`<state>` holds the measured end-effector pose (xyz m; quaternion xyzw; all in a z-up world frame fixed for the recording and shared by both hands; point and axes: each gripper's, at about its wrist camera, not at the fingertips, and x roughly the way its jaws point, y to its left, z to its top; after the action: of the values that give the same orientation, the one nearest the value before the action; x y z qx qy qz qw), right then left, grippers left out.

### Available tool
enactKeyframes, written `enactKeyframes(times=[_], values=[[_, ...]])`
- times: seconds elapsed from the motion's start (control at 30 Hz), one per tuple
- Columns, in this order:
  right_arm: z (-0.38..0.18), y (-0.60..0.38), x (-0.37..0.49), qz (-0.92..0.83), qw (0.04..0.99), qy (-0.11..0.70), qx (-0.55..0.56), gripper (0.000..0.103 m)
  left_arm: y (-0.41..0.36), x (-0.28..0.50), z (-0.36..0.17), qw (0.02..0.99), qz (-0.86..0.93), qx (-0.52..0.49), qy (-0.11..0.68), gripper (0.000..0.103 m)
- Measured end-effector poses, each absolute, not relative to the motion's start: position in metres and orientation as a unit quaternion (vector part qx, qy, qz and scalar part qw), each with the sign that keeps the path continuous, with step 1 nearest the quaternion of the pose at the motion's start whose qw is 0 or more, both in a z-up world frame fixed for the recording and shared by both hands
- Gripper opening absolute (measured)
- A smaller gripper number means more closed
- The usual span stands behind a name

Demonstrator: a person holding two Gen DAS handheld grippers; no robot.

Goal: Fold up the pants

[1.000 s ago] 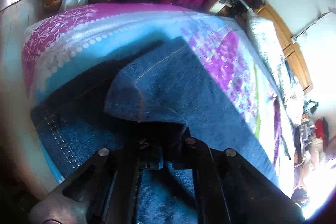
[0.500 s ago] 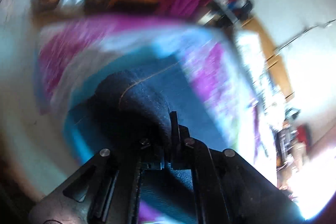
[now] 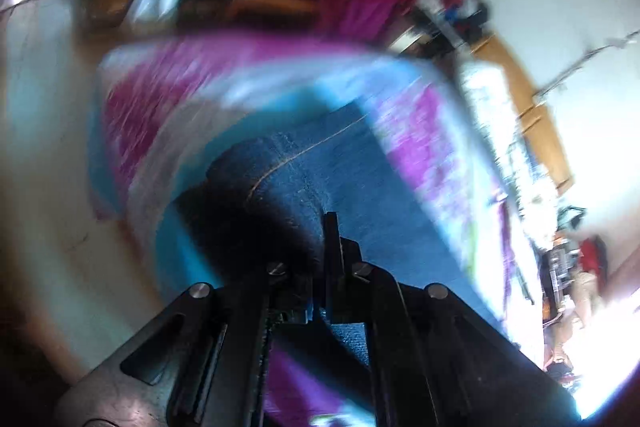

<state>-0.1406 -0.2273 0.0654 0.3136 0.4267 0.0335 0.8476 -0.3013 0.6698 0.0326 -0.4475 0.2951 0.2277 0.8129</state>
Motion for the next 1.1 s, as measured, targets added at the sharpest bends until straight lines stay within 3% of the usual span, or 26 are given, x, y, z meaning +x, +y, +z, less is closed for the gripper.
enactKeyframes(times=[0.23,0.4,0.67,0.7,0.73,0.8,0.93,1.1], values=[[0.073,-0.233,-0.158,0.043,0.856,0.411,0.312,0.007,0.671,-0.318,0.053,0.827,0.230,-0.445,0.255,0.004],[0.054,-0.231,-0.158,0.020,0.850,0.433,0.299,0.010,0.671,-0.315,0.024,0.806,0.251,-0.450,0.291,0.005],[0.049,-0.226,-0.159,0.009,0.854,0.453,0.255,0.010,0.668,-0.315,0.028,0.812,0.260,-0.429,0.299,0.007],[0.046,-0.228,-0.159,0.009,0.850,0.457,0.262,0.014,0.667,-0.317,0.029,0.812,0.260,-0.429,0.296,0.007],[0.044,-0.231,-0.160,0.006,0.843,0.465,0.271,0.027,0.665,-0.318,0.031,0.815,0.262,-0.426,0.293,0.007],[0.038,-0.240,-0.168,-0.016,0.833,0.481,0.273,0.038,0.662,-0.323,0.035,0.818,0.266,-0.421,0.288,0.009],[0.049,-0.252,-0.183,-0.075,0.846,0.477,0.226,0.038,0.667,-0.338,0.041,0.813,0.301,-0.409,0.284,0.019],[0.121,-0.197,-0.142,-0.004,0.904,0.401,0.148,0.037,0.654,-0.350,0.074,0.828,0.342,-0.371,0.246,0.019]])
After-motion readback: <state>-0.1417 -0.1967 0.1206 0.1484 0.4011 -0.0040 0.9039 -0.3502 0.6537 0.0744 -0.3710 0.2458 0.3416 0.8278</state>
